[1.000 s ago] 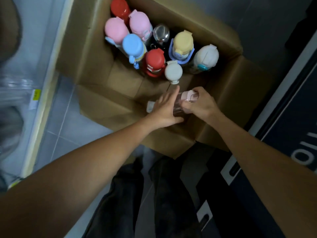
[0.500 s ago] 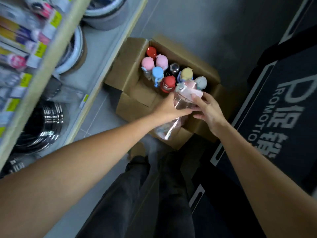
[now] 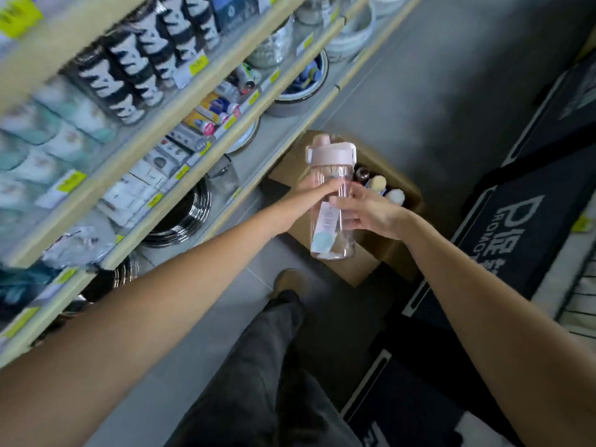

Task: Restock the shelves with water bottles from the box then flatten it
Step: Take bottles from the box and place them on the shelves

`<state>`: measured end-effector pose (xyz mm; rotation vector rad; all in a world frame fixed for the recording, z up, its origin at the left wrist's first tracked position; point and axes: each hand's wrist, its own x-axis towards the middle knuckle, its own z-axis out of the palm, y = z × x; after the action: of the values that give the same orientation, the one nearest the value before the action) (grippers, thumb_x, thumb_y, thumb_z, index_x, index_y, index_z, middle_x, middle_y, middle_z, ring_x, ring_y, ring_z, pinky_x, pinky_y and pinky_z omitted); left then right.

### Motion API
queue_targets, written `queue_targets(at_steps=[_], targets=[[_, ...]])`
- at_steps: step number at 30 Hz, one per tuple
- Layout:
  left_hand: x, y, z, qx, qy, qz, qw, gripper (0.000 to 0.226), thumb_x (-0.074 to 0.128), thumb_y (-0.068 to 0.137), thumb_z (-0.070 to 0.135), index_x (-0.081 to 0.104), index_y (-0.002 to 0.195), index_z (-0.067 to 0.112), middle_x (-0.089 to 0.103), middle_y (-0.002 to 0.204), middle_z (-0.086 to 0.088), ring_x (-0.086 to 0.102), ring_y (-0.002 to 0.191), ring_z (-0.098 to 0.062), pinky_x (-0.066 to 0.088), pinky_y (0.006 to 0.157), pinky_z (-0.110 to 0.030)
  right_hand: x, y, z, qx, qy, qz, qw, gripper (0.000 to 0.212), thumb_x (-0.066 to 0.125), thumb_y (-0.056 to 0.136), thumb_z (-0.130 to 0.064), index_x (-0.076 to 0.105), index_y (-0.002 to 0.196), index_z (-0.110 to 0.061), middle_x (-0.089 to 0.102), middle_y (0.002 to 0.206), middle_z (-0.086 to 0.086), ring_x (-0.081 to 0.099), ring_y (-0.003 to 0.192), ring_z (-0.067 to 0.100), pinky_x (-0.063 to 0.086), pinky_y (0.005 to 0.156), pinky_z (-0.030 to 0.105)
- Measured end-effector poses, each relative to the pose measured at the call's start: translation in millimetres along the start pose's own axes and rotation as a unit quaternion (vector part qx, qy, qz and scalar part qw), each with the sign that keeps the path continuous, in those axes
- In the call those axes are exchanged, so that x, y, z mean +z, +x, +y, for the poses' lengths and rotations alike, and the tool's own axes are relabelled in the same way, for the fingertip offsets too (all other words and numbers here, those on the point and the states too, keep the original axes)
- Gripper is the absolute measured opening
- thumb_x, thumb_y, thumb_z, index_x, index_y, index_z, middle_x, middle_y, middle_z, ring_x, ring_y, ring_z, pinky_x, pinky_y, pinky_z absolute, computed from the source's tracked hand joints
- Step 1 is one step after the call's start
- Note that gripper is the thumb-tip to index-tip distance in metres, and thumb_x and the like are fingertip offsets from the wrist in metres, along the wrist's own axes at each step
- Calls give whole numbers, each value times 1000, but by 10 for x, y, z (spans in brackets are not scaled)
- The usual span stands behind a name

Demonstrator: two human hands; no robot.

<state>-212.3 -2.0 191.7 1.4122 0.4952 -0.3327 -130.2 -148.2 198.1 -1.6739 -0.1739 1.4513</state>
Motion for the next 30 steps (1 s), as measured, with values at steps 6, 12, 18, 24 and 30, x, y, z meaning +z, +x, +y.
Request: queue_targets(at_steps=[6, 12, 18, 24, 30], targets=[[-303, -1397, -79, 57, -32, 86, 994, 12, 55, 94, 30, 62, 103, 26, 72, 86, 14, 66, 84, -4, 51, 82, -23, 1046, -418, -198, -53, -93, -64, 992, 84, 81, 65, -44, 42, 137, -25, 64, 123, 7, 61, 114, 27, 42, 104, 50], [-699, -2830, 20, 79, -39, 200, 976, 12, 60, 90, 35, 62, 97, 26, 70, 83, 12, 66, 76, -4, 51, 72, -21, 2191, -927, -621, -111, -168, -152, 968, 46, 69, 75, -40, 54, 118, -34, 64, 122, 8, 58, 116, 34, 41, 104, 53], [-1202, -4202, 389, 154, -5, 351, 924, 30, 57, 89, 45, 58, 109, 23, 63, 98, 8, 60, 94, -9, 50, 85, -28, 3404, -1487, -1383, -212, -270, -181, 922, 82, 77, 65, -55, 44, 136, -31, 62, 114, -4, 59, 90, 15, 49, 81, 34], [-1498, -5388, 754, 239, 11, 452, 859, 26, 56, 88, 49, 64, 98, 26, 68, 97, 6, 63, 95, -12, 51, 83, -30, 4442, -2068, -1991, -312, -302, -220, 873, 43, 66, 81, -45, 55, 120, -31, 59, 89, -15, 49, 69, 7, 45, 68, 22], [-1692, -6739, 942, 306, 18, 505, 807, 24, 53, 94, 39, 63, 98, 18, 65, 76, 8, 59, 64, 0, 46, 61, -17, 5650, -2921, -2285, -393, -299, -245, 834, 39, 65, 85, -40, 60, 119, -20, 67, 84, -8, 58, 68, 9, 50, 61, 24]])
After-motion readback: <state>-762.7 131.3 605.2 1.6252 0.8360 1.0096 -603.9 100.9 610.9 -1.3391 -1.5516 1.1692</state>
